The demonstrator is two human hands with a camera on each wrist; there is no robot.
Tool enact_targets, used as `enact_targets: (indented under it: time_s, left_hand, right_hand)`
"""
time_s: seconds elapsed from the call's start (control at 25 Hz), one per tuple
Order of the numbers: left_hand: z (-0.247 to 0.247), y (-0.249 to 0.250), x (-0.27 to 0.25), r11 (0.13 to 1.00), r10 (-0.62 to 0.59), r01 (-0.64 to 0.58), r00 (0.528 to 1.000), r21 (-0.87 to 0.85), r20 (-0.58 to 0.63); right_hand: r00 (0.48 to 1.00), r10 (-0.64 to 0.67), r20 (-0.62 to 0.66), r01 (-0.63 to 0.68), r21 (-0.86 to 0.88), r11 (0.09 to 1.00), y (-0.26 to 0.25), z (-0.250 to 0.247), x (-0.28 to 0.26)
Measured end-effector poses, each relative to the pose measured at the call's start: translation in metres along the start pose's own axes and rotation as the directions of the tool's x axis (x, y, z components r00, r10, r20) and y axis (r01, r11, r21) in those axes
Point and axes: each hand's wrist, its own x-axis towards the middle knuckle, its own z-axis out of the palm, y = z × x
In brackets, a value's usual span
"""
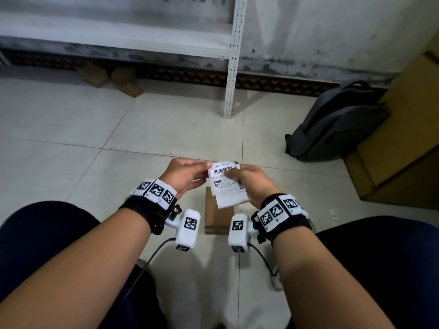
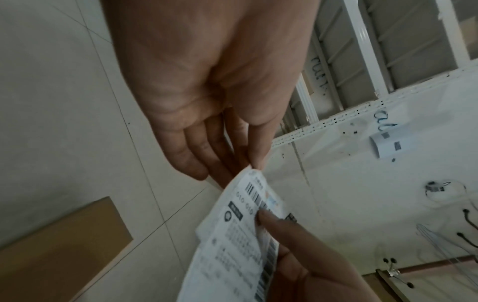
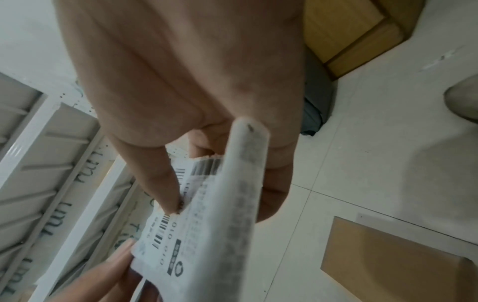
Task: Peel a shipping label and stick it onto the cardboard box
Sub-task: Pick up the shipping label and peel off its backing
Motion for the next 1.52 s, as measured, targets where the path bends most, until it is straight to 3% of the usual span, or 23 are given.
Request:
enact_targets:
  time_s: [0.16, 0.36, 0.44, 0.52, 0.6, 0.68, 1.0, 1.24, 1.52]
  left_hand:
    - [0.015, -0.011, 0.003, 0.998, 0.066, -0.066, 0.996, -0.01, -0.066]
    - [0.019, -0.021, 0.001, 0.95, 0.255, -0.216, 0.953, 0.226, -0.162]
    - [0.022, -0.021, -0.006, 0.95, 0.265, -0.227, 0.948, 0.214, -0.173]
    - [0.024, -0.021, -0.008, 0.968, 0.229, -0.203, 0.954, 0.15, -0.192]
    - [0.027, -0.027, -0.012, 0.97, 0.202, -0.173, 0.964, 0.17, -0.174]
    - [0.03, -0.03, -0.015, 0.961, 0.195, -0.158, 0.969, 0.226, -0.15]
    - [0.022, -0.038, -0.016, 0.939, 0.248, -0.202, 0.959, 0.28, -0.138]
    - [0.016, -0.041, -0.012, 0.925, 0.188, -0.148, 0.979, 0.351, -0.082]
    - [0.024, -0.039, -0.008, 0.995, 0.081, -0.073, 0.991, 0.075, -0.108]
  right_hand:
    - [0.976, -0.106, -0.189, 0.098, -0.052, 0.994, 0.003, -0.003, -0.001]
    - [0.896, -0.266, -0.355, 0.12, -0.383, 0.916, 0.009, 0.003, -0.005]
    - [0.913, -0.263, -0.312, 0.152, -0.34, 0.928, 0.005, 0.009, -0.011]
    - [0.986, -0.103, -0.127, 0.082, -0.161, 0.984, -0.001, 0.022, -0.018]
    - [1.0, -0.008, -0.016, 0.006, -0.122, 0.992, 0.001, 0.031, -0.023]
    - [0.999, -0.028, -0.024, 0.023, -0.185, 0.982, 0.005, 0.035, -0.022]
    - [1.0, -0.01, -0.002, 0.01, -0.147, 0.989, 0.009, 0.036, -0.025]
    - [0.998, 0.042, -0.056, -0.051, -0.176, 0.983, 0.012, 0.036, -0.025]
    - [0.991, -0.008, -0.132, 0.003, -0.042, 0.999, 0.016, 0.037, -0.019]
